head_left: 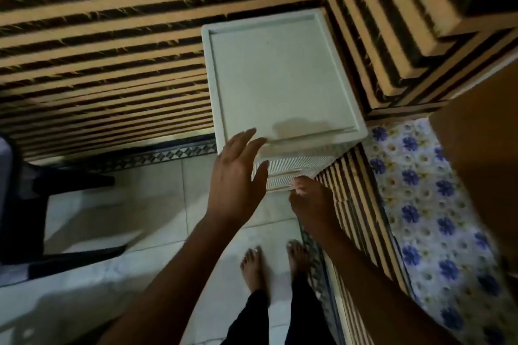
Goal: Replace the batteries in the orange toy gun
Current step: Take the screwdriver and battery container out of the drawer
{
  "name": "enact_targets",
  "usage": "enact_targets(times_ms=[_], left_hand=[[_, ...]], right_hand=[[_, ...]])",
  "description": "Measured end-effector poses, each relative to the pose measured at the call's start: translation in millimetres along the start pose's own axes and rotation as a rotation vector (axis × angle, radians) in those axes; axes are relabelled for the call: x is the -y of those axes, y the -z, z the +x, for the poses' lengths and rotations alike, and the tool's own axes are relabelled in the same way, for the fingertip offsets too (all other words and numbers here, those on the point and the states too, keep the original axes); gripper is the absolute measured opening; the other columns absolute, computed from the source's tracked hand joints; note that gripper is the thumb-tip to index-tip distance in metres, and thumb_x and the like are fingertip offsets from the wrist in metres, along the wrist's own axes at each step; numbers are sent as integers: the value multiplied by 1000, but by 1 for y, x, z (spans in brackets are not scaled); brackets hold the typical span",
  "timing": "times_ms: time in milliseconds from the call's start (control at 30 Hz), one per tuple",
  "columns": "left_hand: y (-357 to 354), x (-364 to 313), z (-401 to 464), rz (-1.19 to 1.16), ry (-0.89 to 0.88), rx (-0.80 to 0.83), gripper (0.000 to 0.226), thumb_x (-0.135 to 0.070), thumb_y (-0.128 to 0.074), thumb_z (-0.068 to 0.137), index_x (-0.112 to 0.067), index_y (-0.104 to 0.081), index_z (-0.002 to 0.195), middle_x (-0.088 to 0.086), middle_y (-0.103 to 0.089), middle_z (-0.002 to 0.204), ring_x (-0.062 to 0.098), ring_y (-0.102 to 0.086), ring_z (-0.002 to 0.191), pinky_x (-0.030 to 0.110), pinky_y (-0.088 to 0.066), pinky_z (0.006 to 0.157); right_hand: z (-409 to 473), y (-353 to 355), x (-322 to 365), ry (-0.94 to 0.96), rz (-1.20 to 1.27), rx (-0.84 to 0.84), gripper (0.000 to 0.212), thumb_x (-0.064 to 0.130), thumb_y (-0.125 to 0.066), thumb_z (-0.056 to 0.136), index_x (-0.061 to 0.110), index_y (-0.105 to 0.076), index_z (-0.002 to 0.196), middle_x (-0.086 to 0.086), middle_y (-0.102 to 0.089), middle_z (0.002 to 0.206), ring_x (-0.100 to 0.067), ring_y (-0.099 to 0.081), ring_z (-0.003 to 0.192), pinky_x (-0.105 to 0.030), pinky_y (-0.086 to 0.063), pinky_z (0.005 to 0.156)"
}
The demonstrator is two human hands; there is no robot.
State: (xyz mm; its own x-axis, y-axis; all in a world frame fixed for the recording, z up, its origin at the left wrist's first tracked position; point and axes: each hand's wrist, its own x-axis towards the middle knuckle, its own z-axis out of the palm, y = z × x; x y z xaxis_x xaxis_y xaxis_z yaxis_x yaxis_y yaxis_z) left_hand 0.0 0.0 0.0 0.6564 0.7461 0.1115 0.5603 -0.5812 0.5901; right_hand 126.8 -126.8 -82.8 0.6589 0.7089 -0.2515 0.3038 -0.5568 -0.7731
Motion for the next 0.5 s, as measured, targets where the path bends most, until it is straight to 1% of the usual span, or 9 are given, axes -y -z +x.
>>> enact_targets(times_ms=[67,133,200,233,300,367,433,500], left_hand=[[-14,14,12,90,0,49,50,-26,-70,98,-19,-59,146,6,-45,163,27,-38,153,48,-37,122],[-26,29,18,157,-1,94,51,-33,-66,100,-20,-57,149,5,-41,166,27,-33,156,52,-35,123],[-37,38,19,169,-27,88,51,-32,-65,101,-20,-56,150,6,-40,166,27,-33,157,53,-35,122],[-42,41,19,170,-42,67,51,-31,-65,102,-19,-56,151,6,-41,166,27,-33,156,52,-34,122],[-48,45,16,157,-51,17,49,-27,-64,103,-20,-56,151,7,-41,166,27,-32,157,50,-32,124],[-51,45,16,155,-50,-17,48,-26,-64,103,-20,-57,150,6,-41,165,26,-32,157,47,-30,125],[-54,46,15,164,-61,-51,46,-25,-63,104,-20,-59,149,6,-43,164,26,-34,156,46,-30,124],[-56,46,15,175,-68,-70,44,-26,-61,104,-20,-59,148,6,-43,164,26,-34,156,47,-31,124]], right_hand=[[25,-9,-13,34,-196,117,36,9,-66,92,6,-68,128,-11,-69,127,-24,-64,119,-38,-53,103],[45,-17,-26,73,-355,256,45,15,-64,95,9,-58,139,-10,-61,140,-28,-56,131,-45,-48,110],[59,-25,-39,148,-500,382,48,15,-59,98,6,-51,145,-12,-50,151,-29,-44,143,-46,-42,114],[65,-30,-46,179,-570,419,50,15,-57,99,5,-49,147,-13,-47,154,-29,-40,146,-46,-41,114],[75,-37,-55,191,-706,488,49,15,-56,98,5,-48,145,-14,-42,157,-31,-36,148,-49,-42,112],[83,-43,-63,197,-792,534,47,14,-58,94,5,-50,139,-14,-41,155,-33,-33,148,-53,-45,108],[90,-48,-69,253,-829,514,43,12,-62,90,5,-54,132,-15,-48,145,-36,-42,139,-54,-52,98],[92,-49,-73,301,-842,455,47,10,-63,87,2,-54,133,-18,-55,134,-38,-56,123,-50,-57,90]])
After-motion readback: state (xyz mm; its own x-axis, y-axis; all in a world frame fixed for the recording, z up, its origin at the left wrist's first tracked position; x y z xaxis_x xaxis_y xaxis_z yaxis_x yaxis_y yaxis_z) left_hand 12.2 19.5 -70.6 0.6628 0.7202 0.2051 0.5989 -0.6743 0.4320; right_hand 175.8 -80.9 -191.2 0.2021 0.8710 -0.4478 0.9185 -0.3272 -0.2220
